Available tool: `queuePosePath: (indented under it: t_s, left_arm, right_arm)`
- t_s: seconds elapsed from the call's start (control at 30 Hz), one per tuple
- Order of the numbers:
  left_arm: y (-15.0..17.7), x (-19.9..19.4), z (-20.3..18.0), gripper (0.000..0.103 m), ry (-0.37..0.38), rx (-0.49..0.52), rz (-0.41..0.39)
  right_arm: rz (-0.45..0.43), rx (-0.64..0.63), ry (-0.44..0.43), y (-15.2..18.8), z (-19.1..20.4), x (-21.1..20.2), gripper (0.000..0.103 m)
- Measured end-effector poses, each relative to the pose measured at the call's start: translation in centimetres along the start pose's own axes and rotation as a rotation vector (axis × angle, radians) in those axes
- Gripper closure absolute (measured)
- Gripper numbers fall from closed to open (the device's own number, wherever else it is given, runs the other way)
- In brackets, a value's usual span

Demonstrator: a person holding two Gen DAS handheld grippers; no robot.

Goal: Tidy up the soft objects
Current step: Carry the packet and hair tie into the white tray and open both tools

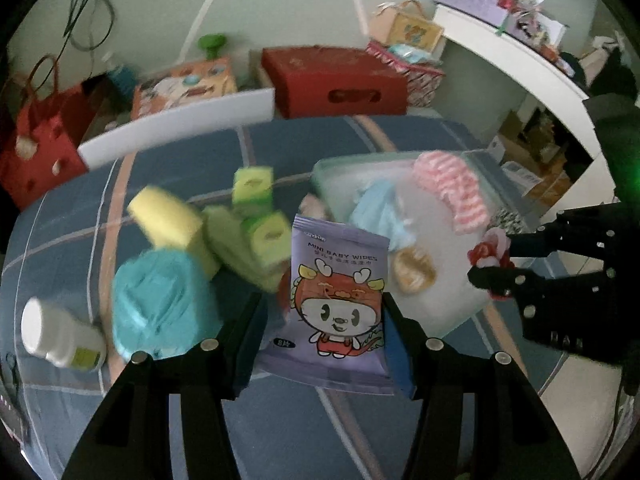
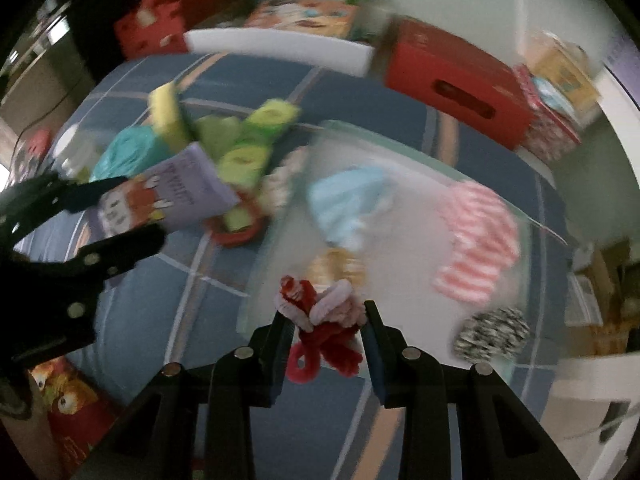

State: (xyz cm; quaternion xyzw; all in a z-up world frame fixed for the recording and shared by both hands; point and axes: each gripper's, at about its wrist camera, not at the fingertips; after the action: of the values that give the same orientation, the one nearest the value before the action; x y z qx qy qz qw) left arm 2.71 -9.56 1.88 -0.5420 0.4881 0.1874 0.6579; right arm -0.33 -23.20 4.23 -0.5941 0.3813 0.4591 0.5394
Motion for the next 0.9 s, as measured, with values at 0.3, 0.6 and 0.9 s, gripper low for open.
queuePosePath:
  t_s: [0.3, 0.6, 0.9]
  left_arm:
    - [-2.1, 3.2, -5.2, 0.046, 0.063, 0.101, -0.014]
    - [-3.8, 7.2, -9.1, 0.046, 0.126, 0.123, 0.006]
    - [-5.0, 10.3, -10.1, 0.046, 0.114, 0.093, 0.053]
  right_arm:
    - [0.015, 0.181, 0.049, 1.6, -7.7, 0.4, 0.067]
    - [0.062, 0.234, 0.049, 2.5, -10.6, 2.7, 0.067]
    - [0.078, 0.247, 0.036, 1.8, -12.0, 4.2, 0.067]
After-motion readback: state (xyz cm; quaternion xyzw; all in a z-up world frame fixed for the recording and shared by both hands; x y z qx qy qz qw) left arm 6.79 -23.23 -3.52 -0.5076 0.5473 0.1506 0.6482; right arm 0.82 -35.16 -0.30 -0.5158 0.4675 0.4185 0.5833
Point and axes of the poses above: each gripper's, at about its wrist camera, not at the fingertips, and x roughly the way its jaws point, z to its left, y to its underside, and after that the axes turned 7 degrees about -y, right-handed
